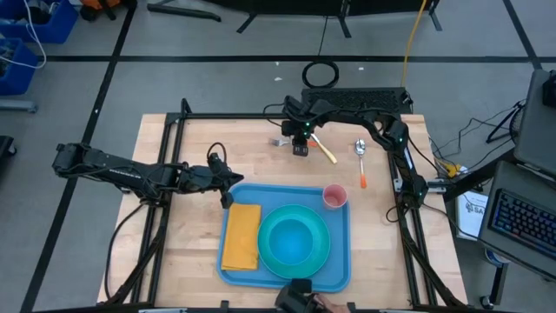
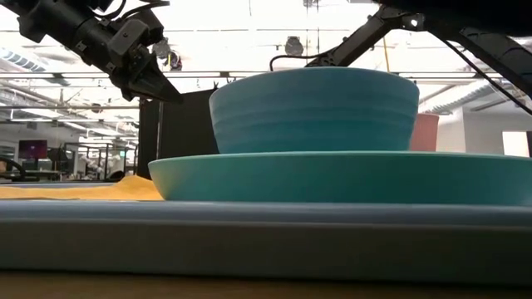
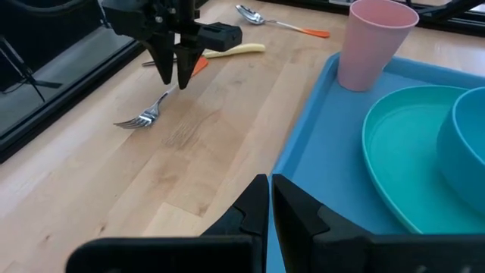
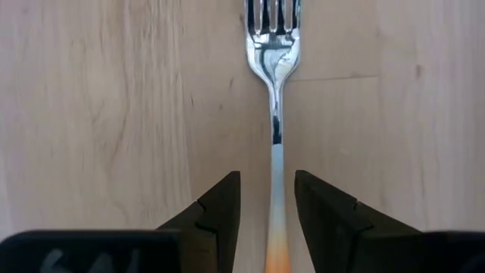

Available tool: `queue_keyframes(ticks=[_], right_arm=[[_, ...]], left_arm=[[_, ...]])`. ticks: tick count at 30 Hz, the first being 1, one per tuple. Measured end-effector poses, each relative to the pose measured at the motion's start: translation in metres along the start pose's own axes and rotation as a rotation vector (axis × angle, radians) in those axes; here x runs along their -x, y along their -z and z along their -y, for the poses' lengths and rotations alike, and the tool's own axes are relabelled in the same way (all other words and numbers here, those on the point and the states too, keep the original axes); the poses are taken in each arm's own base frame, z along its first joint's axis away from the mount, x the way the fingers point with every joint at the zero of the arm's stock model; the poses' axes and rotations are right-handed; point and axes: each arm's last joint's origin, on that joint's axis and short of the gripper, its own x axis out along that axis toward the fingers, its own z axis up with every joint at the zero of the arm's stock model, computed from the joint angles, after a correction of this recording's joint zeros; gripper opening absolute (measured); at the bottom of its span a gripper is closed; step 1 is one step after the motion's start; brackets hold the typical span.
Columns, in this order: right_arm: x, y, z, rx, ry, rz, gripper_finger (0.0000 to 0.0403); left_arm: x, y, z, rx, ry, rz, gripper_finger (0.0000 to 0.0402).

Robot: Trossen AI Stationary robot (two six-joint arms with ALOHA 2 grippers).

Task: Set up tray
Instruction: Put the orange fork on the top of the yellow table napkin

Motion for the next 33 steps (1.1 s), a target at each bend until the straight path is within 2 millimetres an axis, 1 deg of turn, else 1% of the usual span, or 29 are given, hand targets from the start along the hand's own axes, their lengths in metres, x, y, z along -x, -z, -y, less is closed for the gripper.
queue_keyframes(ticks=[3,9,15,19,25,33], right_arm=[[0.0,0.002,0.004,-0.012,0.002,-0.001,0.0118],[-0.015,0.009,0.012,-0.045,-0.013,-0.03,0.0118],[-0.018,0.013,0.014,-0.059,-0.042,-0.035,0.0116],[-0.019,0.014,0.014,-0.066,-0.069,-0.036,0.0091],[-0.02,0.016,0.012,-0.06,-0.082,-0.061,0.0016],[-0.021,0.015,0.009,-0.058,-0.085,-0.068,0.0006]], left_arm=[[0.0,0.0,0.0,0.001,-0.008,0.002,0.0021],[0.0,0.0,0.0,0.005,-0.013,0.004,0.0021],[0.0,0.0,0.0,0.005,-0.014,0.005,0.0021],[0.0,0.0,0.0,0.005,-0.015,0.006,0.0021],[0.0,0.0,0.0,0.006,-0.015,0.006,0.0021],[0.0,0.0,0.0,0.006,-0.015,0.006,0.0021]])
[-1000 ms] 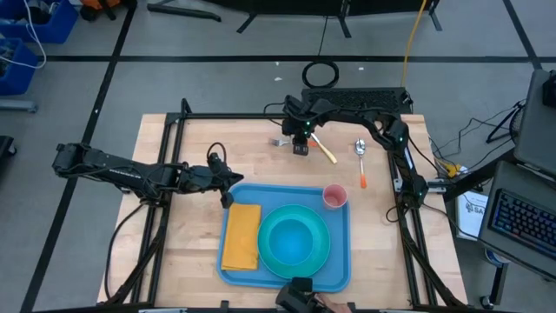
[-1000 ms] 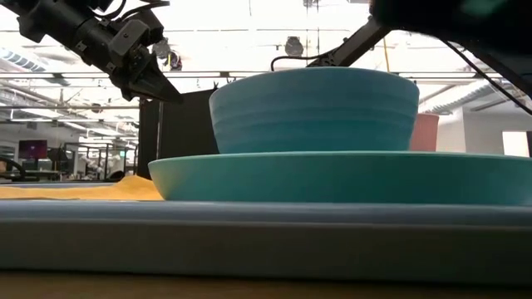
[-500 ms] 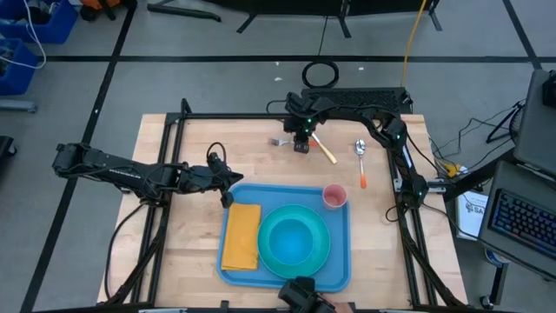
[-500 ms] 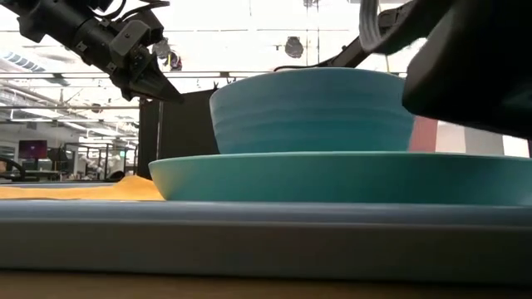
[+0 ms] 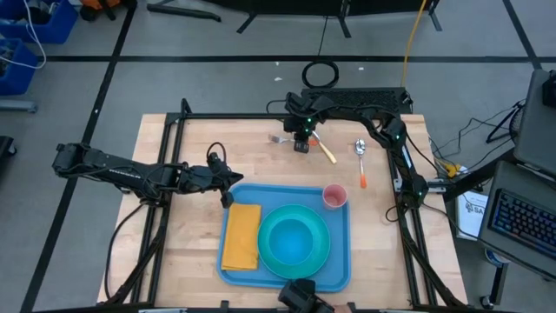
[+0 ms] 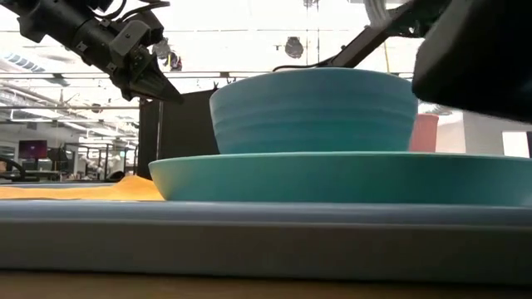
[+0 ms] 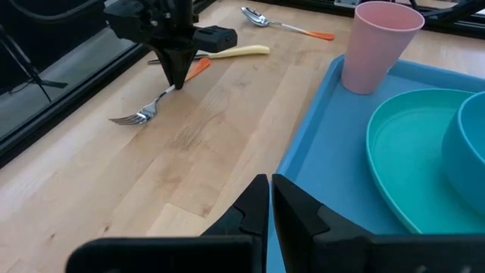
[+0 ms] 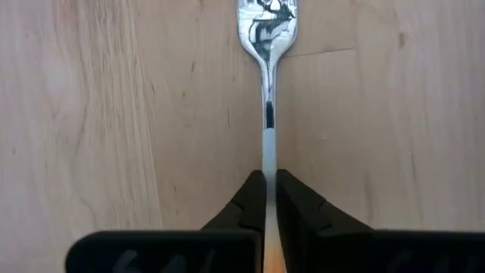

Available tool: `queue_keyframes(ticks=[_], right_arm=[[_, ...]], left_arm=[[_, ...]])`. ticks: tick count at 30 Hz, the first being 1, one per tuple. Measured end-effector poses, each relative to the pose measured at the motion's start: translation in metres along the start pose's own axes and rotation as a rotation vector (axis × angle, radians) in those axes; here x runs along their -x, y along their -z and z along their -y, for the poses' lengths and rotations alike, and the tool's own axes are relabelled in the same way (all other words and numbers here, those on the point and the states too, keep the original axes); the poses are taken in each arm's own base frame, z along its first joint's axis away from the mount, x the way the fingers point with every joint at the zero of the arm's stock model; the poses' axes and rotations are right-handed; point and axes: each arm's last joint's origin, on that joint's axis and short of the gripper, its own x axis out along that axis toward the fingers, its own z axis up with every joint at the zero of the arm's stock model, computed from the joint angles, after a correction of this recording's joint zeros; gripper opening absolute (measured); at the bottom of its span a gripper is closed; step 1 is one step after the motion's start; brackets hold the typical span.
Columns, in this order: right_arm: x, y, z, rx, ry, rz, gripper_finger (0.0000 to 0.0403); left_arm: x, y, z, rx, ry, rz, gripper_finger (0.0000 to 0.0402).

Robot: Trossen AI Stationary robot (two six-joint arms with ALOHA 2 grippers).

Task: Set up tray
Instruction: Put the orange fork on the top of the yellow table napkin

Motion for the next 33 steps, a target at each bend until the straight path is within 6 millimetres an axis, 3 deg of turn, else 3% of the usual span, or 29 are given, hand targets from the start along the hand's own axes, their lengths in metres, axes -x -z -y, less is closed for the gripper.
queue_keyframes(ticks=[17,27,33], right_arm=[[0.029,-0.021,-0.034,0.058,0.029,0.091,0.0001],[0.031,-0.039,-0.071,0.131,0.141,0.095,0.0001],[0.049,-0.055,-0.099,0.17,0.157,0.229,0.0001]], left_arm=[[0.0,0.0,0.0,-0.002,-0.001,-0.005,0.0021],[0.0,0.001,0.0,0.044,-0.004,-0.011,0.0021],[0.002,0.002,0.003,0.038,-0.004,-0.001,0.0021]])
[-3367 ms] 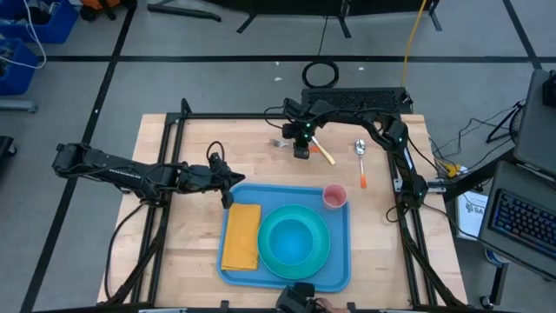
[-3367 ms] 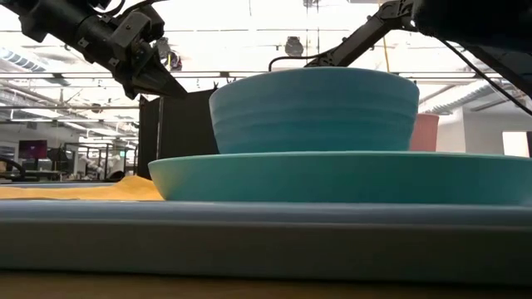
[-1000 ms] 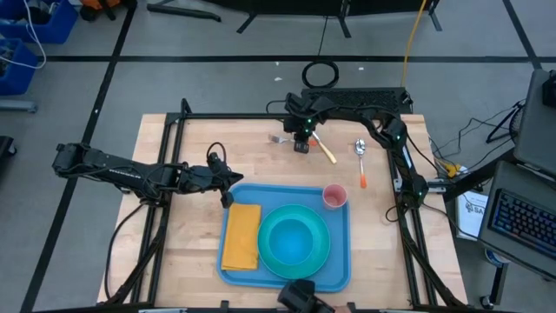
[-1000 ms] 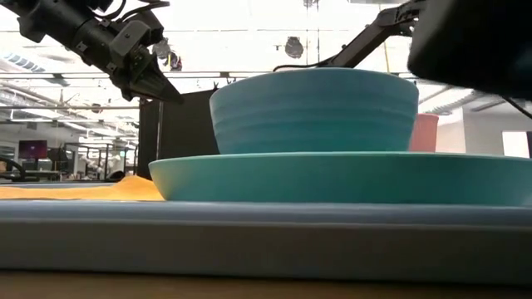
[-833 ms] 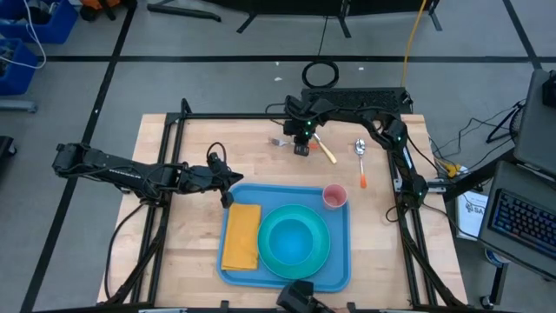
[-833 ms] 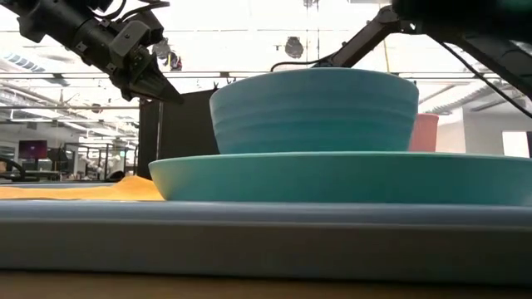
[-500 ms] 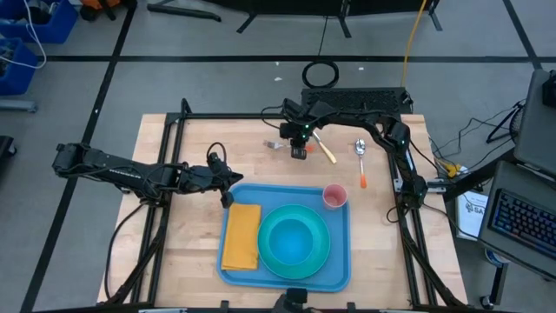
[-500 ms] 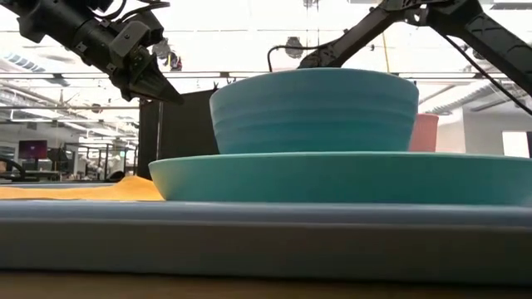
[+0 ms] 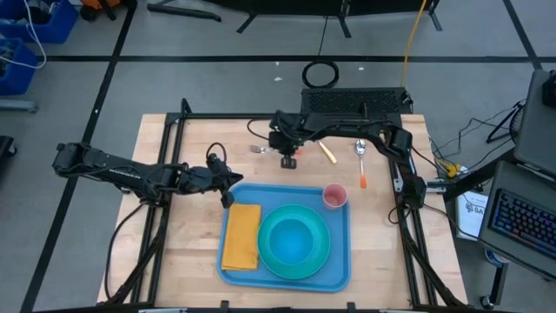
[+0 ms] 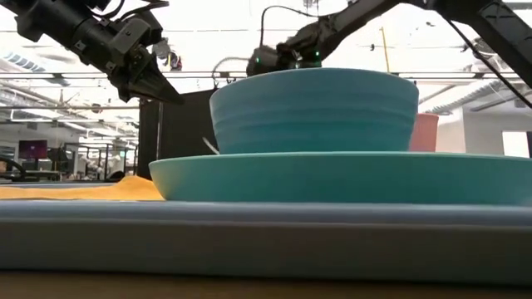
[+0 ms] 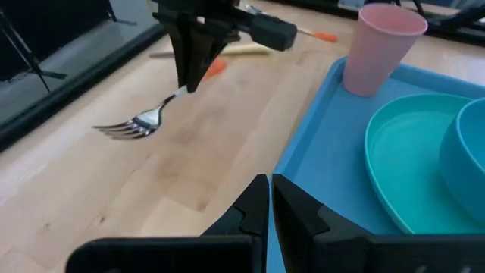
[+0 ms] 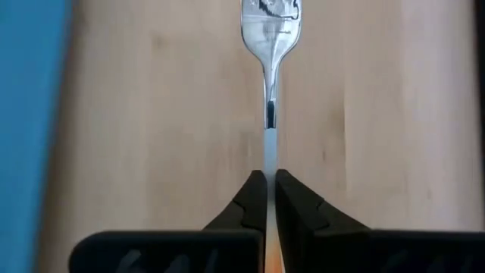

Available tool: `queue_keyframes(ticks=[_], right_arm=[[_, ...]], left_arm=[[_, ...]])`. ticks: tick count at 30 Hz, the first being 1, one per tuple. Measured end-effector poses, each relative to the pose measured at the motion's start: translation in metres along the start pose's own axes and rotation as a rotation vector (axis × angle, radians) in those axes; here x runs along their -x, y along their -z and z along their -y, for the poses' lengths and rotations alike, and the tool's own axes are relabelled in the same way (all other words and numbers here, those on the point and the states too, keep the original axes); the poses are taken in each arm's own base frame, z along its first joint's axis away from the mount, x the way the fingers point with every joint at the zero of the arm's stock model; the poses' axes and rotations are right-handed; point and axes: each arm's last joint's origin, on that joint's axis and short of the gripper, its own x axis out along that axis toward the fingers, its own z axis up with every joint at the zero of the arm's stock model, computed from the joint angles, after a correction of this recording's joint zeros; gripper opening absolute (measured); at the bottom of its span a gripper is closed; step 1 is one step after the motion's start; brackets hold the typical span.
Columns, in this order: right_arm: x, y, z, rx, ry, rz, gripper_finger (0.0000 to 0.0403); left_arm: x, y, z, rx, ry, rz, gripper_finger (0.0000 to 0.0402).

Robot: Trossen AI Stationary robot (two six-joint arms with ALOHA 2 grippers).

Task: Set up tray
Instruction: Put the orange fork on the top of the yellow table napkin

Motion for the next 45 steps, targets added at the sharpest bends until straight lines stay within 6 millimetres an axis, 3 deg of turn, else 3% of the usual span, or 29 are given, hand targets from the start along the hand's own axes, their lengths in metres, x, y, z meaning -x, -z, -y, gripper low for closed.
queue_keyframes(ticks=[8,14,22,29,37,41,45], right_arm=[[0.033,-0.033,-0.033,0.048,0.028,0.229,0.0001],[0.064,-0.042,-0.061,0.084,0.039,0.426,0.0001],[0.106,-0.029,-0.096,0.047,-0.114,0.825,0.0001],[0.131,-0.009,-0.127,0.002,-0.268,1.051,0.0001],[0.139,-0.002,-0.169,-0.007,-0.372,1.24,0.0001],[0.145,0.003,-0.186,0.018,-0.396,1.353,0.0001],[0.156,0.008,-0.194,0.051,-0.417,1.505,0.0001]], left_arm=[[0.01,-0.004,0.019,-0.061,-0.024,0.128,0.0021],[0.023,-0.005,0.037,-0.173,-0.057,0.231,0.0021],[0.041,-0.006,0.057,-0.305,-0.066,0.338,0.0021],[0.05,-0.009,0.07,-0.323,0.149,0.394,0.0021],[0.056,-0.022,0.071,-0.113,0.175,0.5,0.0021],[0.062,-0.026,0.074,-0.265,0.164,0.57,0.0021],[0.061,-0.025,0.079,-0.553,0.048,0.609,0.0021]])
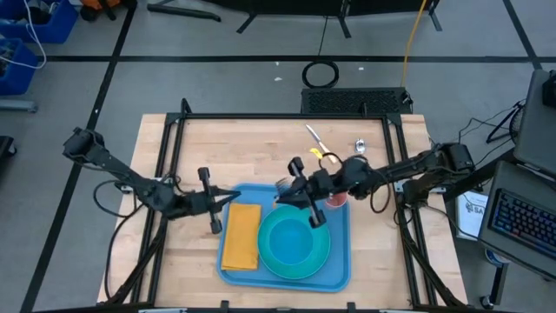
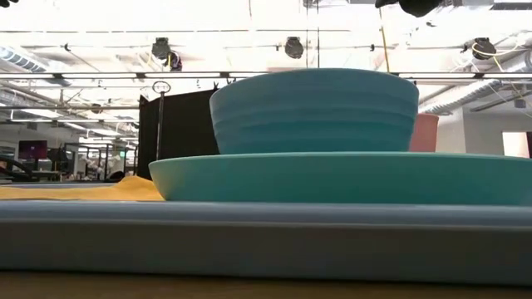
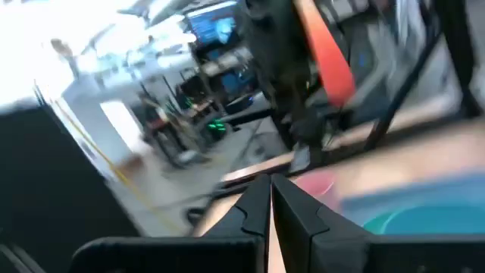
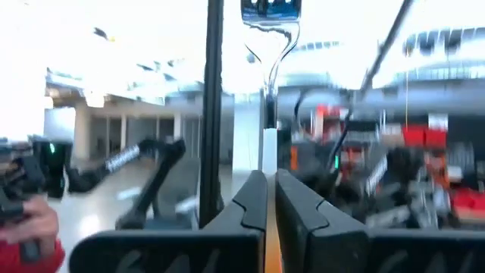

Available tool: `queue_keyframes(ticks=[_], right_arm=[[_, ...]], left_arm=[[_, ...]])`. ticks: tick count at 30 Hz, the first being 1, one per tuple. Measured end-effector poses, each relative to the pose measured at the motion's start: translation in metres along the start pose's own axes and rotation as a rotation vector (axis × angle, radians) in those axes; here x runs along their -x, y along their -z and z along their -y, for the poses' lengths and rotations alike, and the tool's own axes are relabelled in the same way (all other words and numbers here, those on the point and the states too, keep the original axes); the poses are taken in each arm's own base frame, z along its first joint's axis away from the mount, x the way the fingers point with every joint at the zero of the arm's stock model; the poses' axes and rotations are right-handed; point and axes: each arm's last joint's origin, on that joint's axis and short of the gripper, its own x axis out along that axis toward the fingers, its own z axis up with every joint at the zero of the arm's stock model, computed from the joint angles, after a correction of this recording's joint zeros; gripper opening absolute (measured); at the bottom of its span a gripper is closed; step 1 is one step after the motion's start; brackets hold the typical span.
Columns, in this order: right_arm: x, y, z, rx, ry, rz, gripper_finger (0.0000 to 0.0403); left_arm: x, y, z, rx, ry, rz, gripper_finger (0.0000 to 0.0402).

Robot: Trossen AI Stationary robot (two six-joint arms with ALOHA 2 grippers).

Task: Set up tray
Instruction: Put the orange fork on the top of the yellow table napkin

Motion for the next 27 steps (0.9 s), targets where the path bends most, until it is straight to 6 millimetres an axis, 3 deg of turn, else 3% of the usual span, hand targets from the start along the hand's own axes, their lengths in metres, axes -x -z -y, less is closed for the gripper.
queue_keyframes(ticks=[4,9,17,20,27], right_arm=[[0.002,-0.005,-0.003,0.015,-0.015,0.075,0.0001],[0.002,-0.004,-0.003,0.0,-0.014,0.072,0.0001],[0.004,-0.018,-0.006,-0.037,-0.089,0.215,0.0001],[0.006,-0.021,-0.003,-0.072,-0.104,0.241,0.0001],[0.008,-0.025,0.001,-0.125,-0.114,0.276,0.0001]], left_arm=[[-0.01,0.002,0.009,-0.254,-0.06,0.019,0.0021],[-0.022,0.005,0.021,-0.376,-0.096,0.093,0.0021],[-0.048,-0.024,0.032,-0.524,-0.174,0.14,0.0026],[-0.062,-0.029,0.035,-0.565,-0.191,0.129,0.0049],[-0.081,-0.036,0.041,-0.567,-0.219,0.124,0.0141]])
